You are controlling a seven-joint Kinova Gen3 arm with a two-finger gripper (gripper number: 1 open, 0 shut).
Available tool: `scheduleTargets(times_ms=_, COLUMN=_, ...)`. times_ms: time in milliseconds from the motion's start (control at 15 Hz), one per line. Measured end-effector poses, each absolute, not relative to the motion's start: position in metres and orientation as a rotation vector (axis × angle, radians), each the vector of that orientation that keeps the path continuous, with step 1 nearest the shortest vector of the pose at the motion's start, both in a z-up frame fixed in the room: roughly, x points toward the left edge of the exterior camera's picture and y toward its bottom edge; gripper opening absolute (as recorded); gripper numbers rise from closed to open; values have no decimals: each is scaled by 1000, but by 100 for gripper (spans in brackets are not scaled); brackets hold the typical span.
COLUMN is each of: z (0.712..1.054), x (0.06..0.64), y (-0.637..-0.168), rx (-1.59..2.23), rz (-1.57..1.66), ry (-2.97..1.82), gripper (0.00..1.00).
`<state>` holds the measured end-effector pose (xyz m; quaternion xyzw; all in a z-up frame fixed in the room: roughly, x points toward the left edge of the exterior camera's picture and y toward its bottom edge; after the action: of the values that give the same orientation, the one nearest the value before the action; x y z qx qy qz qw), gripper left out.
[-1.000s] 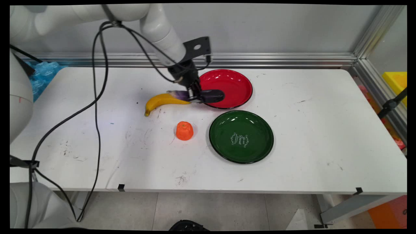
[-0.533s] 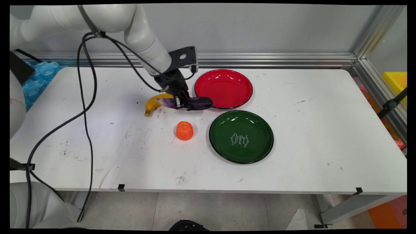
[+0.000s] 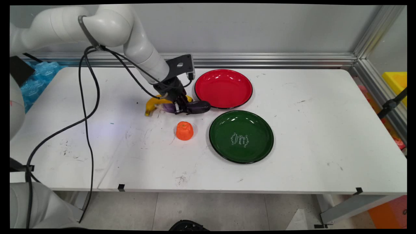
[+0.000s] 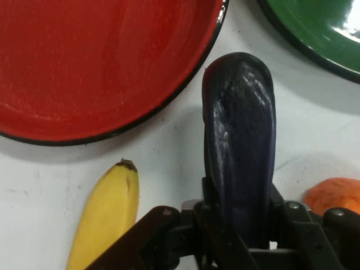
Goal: Place the picked object on the table
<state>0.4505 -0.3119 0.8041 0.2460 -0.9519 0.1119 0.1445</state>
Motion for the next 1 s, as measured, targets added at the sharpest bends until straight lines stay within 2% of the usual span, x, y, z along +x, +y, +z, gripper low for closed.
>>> scheduleTargets(times_ms=933, z=780, x=461, y=-310, rx=681, rz=284, ry=-2756, gripper=0)
scheduleTargets(times_ms=1000, z=779, x=462, y=-310, rx=679, rz=282, ry=-2758, gripper=100)
